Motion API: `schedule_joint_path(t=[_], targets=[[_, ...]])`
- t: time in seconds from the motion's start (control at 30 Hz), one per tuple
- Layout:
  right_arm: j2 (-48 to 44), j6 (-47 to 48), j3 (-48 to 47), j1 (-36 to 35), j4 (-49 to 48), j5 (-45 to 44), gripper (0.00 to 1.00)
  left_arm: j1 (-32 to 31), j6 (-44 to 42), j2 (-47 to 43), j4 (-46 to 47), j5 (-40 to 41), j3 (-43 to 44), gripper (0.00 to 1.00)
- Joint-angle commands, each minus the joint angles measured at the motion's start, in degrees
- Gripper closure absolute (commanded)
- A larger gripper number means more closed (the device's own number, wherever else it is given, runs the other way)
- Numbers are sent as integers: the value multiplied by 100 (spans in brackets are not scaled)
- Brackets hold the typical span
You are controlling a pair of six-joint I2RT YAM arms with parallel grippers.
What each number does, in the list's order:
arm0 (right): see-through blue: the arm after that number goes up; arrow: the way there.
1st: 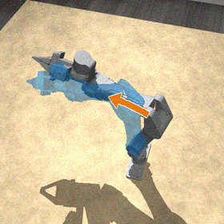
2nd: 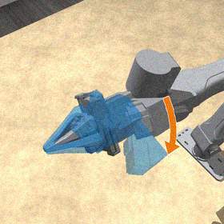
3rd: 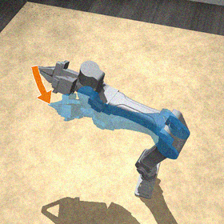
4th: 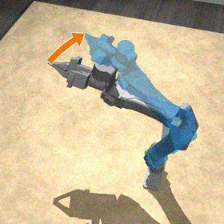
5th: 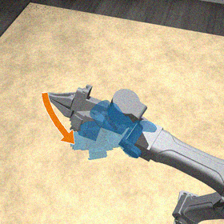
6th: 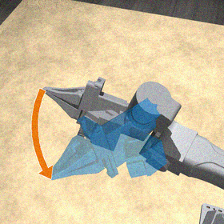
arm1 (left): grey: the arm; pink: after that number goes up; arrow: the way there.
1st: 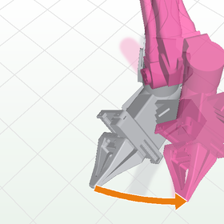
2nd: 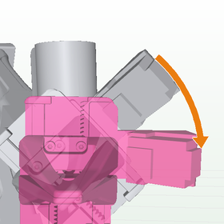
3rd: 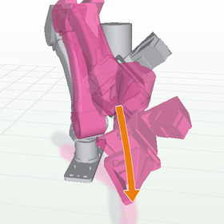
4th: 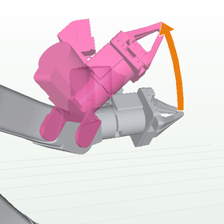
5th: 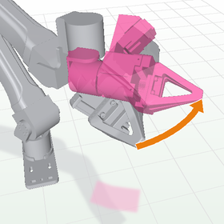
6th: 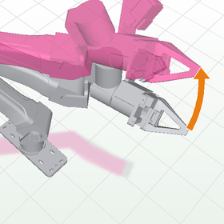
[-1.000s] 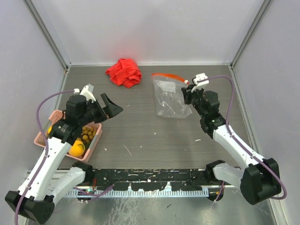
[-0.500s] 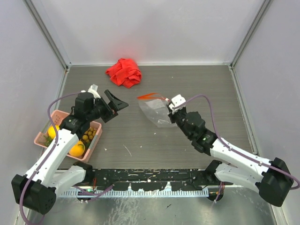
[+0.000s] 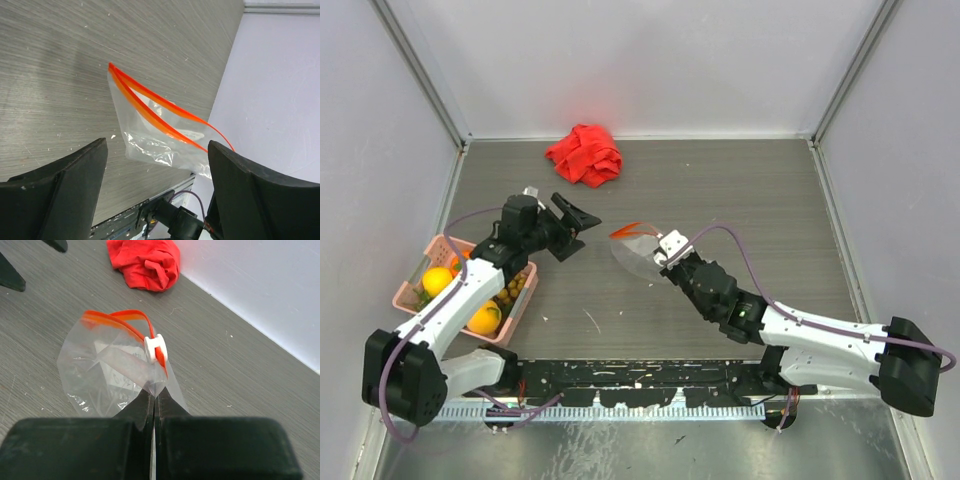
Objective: Place the food in the zip-top bag and seal the zipper
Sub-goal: Pick up the zipper food storage bag at the center of the board, then open the zipper of the food storage bag at the center of the board.
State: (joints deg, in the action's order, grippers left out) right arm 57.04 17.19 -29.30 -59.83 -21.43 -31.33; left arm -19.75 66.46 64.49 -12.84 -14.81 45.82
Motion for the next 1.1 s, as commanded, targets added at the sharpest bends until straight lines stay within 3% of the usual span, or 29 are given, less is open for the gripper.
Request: schedule_joint_path(t=[0.0,0.47,1.07], targets=[[5,177,-4,-146,-454,-407,100,-116,378,204,520,48,-82,19],[73,84,33,-217,-417,-301,100,-229,578,1171,947,-79,66,22],[80,39,99,-232,-429,-286,100,-574,738,1675,1118,-168,202,29]])
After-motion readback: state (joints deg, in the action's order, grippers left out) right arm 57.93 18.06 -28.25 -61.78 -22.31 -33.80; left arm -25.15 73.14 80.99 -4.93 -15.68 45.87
